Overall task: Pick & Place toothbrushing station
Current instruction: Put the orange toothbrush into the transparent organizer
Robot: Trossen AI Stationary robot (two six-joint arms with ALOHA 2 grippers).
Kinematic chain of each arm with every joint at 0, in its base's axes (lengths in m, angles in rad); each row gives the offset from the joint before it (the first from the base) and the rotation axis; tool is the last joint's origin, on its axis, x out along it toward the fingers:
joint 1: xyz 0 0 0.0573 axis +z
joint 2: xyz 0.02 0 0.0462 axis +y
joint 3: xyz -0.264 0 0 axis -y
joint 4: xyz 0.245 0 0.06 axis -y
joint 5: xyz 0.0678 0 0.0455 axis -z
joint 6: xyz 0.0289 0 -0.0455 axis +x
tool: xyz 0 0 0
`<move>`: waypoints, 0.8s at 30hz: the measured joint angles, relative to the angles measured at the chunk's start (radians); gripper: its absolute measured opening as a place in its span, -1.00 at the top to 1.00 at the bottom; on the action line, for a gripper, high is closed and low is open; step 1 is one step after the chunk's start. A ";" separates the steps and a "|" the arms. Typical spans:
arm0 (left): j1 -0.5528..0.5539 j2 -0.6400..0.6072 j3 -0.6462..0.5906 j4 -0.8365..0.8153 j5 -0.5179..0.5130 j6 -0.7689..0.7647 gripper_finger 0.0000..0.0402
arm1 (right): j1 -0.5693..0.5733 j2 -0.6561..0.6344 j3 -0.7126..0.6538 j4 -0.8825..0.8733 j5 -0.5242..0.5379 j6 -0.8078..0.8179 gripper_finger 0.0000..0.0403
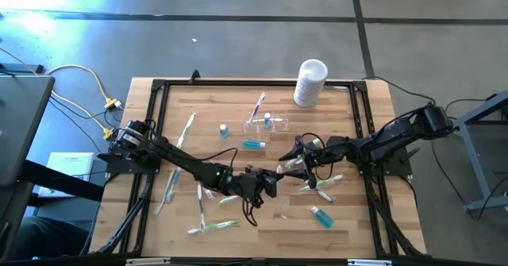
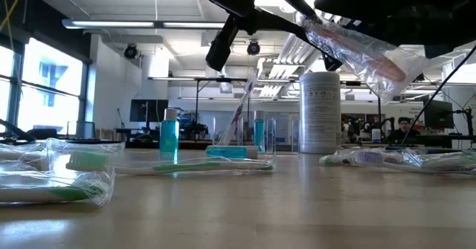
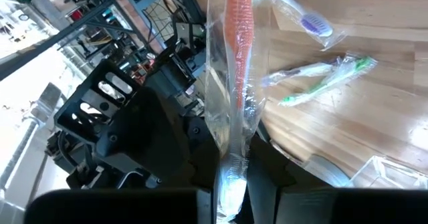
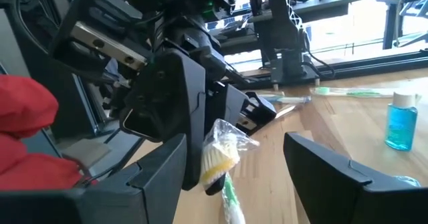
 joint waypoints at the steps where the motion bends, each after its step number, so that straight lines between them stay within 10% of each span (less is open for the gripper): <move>1: 0.000 0.000 0.000 0.000 0.000 0.003 0.81 | 0.000 0.000 0.000 0.000 0.000 0.002 -0.20; 12: 0.007 0.000 0.000 0.023 0.027 0.050 0.81 | 0.000 0.000 0.000 0.000 -0.006 0.000 -0.14; 24: 0.042 0.000 0.000 0.026 0.049 0.049 0.81 | 0.000 0.000 0.000 0.002 -0.027 -0.045 0.43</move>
